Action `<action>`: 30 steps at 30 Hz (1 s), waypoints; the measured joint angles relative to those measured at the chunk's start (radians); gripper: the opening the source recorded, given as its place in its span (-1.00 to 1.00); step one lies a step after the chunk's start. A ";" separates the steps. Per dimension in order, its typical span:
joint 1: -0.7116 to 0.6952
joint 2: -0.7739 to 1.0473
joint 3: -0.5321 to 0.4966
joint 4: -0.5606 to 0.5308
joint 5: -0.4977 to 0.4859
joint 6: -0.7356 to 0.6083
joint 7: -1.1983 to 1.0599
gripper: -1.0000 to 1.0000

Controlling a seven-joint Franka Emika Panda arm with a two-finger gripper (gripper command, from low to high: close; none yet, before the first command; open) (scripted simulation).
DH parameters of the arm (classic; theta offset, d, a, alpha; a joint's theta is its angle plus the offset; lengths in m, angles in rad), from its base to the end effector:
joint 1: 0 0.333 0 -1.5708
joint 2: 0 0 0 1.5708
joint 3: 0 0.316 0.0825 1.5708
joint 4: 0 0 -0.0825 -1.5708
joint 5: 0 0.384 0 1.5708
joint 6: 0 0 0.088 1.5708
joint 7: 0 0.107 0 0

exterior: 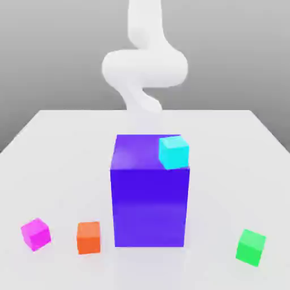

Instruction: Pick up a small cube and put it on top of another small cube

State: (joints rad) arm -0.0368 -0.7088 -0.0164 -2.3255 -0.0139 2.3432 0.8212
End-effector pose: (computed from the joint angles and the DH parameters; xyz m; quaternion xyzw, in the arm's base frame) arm 0.3805 -0.0226 0.6698 -0.8480 0.3933 -0.3297 0.1325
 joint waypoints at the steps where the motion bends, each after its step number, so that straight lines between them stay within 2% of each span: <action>1: -0.016 0.039 -0.008 -0.011 -0.006 0.019 0.009 0.00; 10: -0.136 0.367 -0.098 -0.103 -0.034 0.174 0.069 0.00; 16: -0.201 0.584 -0.174 -0.163 -0.011 0.277 0.079 0.00; 24: -0.330 0.881 -0.210 -0.241 0.121 0.414 0.018 0.00; 29: -0.407 1.063 -0.130 -0.216 0.215 0.545 -0.048 0.00; 30: -0.420 1.094 -0.114 -0.210 0.227 0.569 -0.058 -1.00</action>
State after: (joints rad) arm -0.4569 0.3849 -0.1307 -2.5352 0.2131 2.9121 0.7631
